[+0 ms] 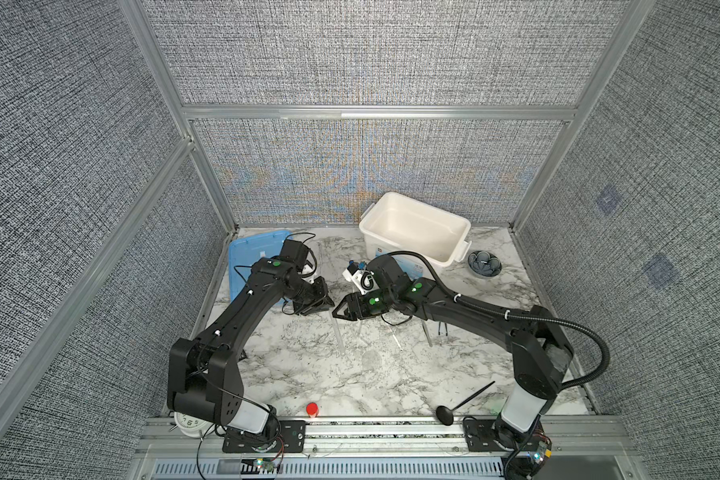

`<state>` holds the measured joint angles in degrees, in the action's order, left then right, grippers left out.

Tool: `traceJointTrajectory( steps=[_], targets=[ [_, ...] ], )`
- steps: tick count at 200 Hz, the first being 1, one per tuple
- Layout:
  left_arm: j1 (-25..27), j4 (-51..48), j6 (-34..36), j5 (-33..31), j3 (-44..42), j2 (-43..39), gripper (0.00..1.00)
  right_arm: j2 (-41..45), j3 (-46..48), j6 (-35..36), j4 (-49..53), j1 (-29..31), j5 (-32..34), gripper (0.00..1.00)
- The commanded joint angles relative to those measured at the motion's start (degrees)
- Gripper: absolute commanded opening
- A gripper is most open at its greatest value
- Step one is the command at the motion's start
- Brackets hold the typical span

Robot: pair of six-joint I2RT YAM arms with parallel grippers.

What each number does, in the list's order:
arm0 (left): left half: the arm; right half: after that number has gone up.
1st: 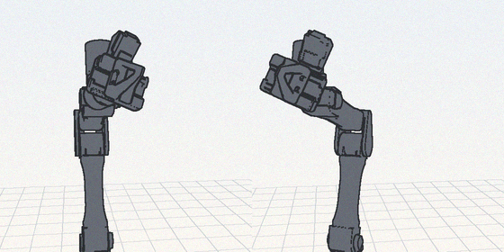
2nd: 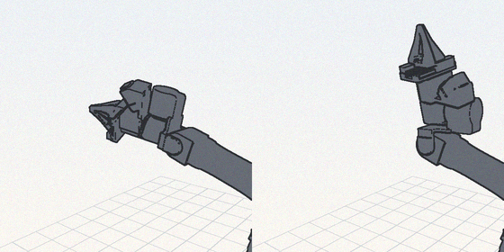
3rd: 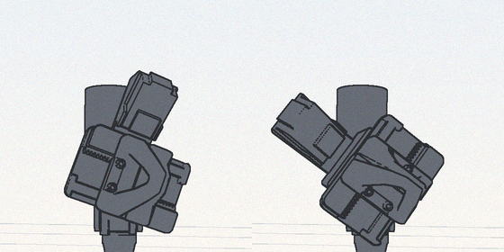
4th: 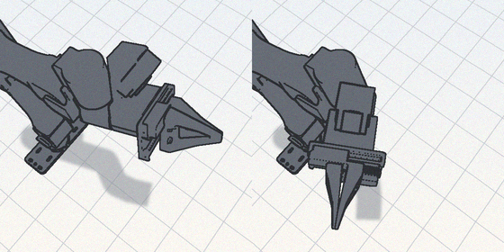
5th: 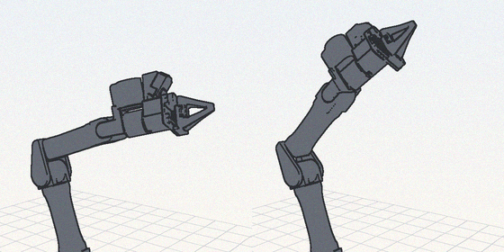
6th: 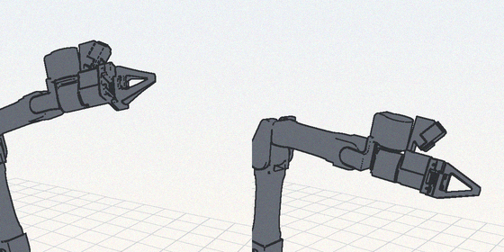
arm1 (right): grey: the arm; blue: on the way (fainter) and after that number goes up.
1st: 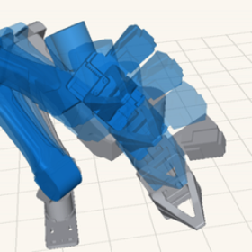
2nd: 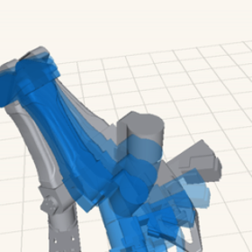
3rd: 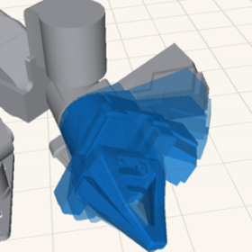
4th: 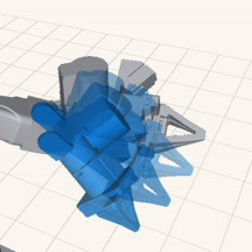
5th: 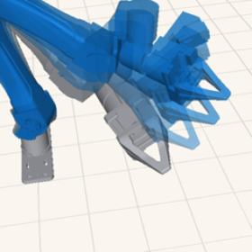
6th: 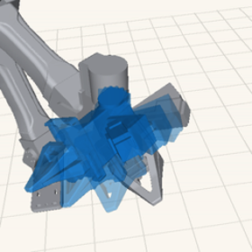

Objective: Organize the chemistry lab equipment
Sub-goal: 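Close the right gripper on the tube held by the left gripper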

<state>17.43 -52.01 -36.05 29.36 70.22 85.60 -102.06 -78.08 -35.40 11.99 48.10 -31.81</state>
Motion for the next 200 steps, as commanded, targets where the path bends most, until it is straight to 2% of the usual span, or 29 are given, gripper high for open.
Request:
traceJointTrajectory(
  steps=[1, 23, 58, 83, 142, 178, 200],
  targets=[
    [-0.1, 2.6, -0.4, 0.9, -0.8, -0.8, 0.17, -1.3, -0.7, -1.4, -1.0, -0.1, -1.8, 0.48],
    [-0.1, 3.0, -0.6, 1.1, -1.1, -1.0, 0.17, -1.7, 0.4, -1.6, -0.8, 0.0, 0.4, 0.48],
    [-0.1, 3.7, -0.6, 2.2, -1.7, -1.2, 0.17, -3.2, 0.2, -3.1, -2.9, 0.0, -1.6, 0.45],
    [-0.1, 4.3, -0.9, 3.0, -2.3, -1.2, 0.17, -4.6, -0.1, -4.9, -6.9, 0.0, -4.5, 0.39],
    [-0.1, 3.9, -0.4, 3.2, -2.6, -1.5, 0.17, -6.4, -1.1, -5.8, -8.0, -0.1, -4.7, 0.27],
    [-0.1, 4.0, -0.5, 3.3, -3.2, -2.0, 0.17, -7.3, -1.6, -5.8, -8.1, -0.2, -5.2, 0.16],
    [-0.1, 3.8, -0.4, 3.2, -3.0, -2.1, 0.17, -7.3, -1.4, -6.0, -8.4, -0.2, -5.3, 0.14]
  ],
)
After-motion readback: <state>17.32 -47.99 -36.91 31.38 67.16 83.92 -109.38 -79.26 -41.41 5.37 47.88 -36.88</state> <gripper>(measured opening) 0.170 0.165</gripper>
